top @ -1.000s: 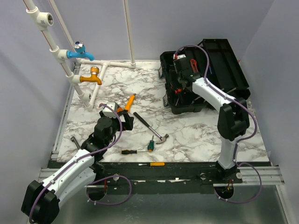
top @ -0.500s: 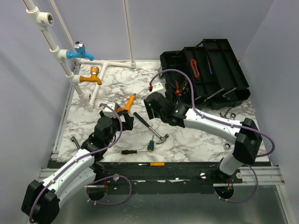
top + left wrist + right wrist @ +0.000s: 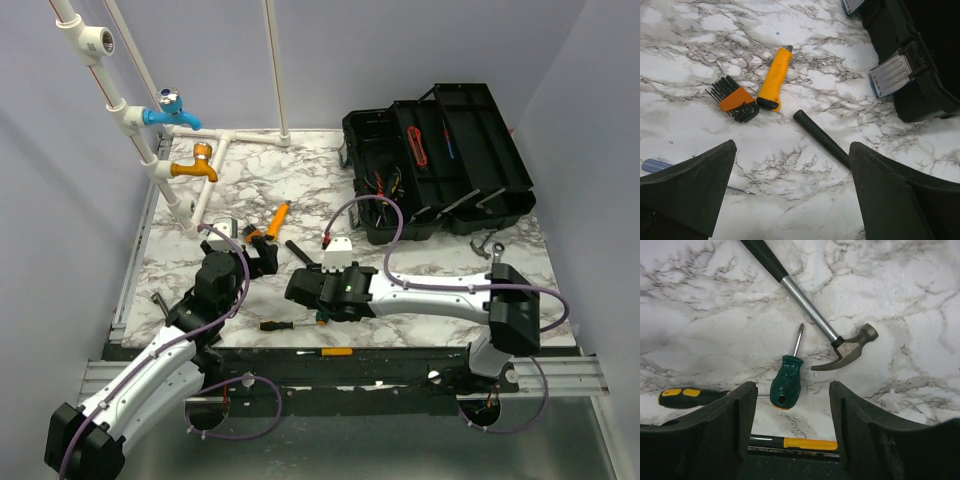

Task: Pack the tool kit
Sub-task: Pick up the screwdriver from the center of the board.

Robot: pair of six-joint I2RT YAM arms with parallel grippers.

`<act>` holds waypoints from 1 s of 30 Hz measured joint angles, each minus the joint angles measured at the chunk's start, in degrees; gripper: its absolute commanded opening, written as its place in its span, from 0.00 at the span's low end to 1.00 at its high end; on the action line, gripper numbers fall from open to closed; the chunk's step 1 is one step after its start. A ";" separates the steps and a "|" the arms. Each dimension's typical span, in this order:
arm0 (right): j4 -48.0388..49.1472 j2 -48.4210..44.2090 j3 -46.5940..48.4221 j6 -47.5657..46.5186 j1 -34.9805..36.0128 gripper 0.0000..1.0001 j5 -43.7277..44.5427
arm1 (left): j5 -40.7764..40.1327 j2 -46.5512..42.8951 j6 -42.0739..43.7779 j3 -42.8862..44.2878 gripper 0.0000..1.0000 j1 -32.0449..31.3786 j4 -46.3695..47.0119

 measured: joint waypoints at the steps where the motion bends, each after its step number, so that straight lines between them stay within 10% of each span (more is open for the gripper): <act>1: -1.20 1.25 0.42 2.64 0.24 0.61 -0.13 | -0.35 -0.66 -0.42 0.00 0.98 0.00 -0.35; 15: 1.29 7.06 -3.32 17.66 1.29 0.59 -6.56 | -1.73 -4.85 -3.54 -0.28 0.98 0.00 -1.99; 30: 6.45 7.54 -4.26 14.47 1.29 0.21 -5.75 | -1.73 -3.96 -3.76 -0.31 0.98 0.00 -1.99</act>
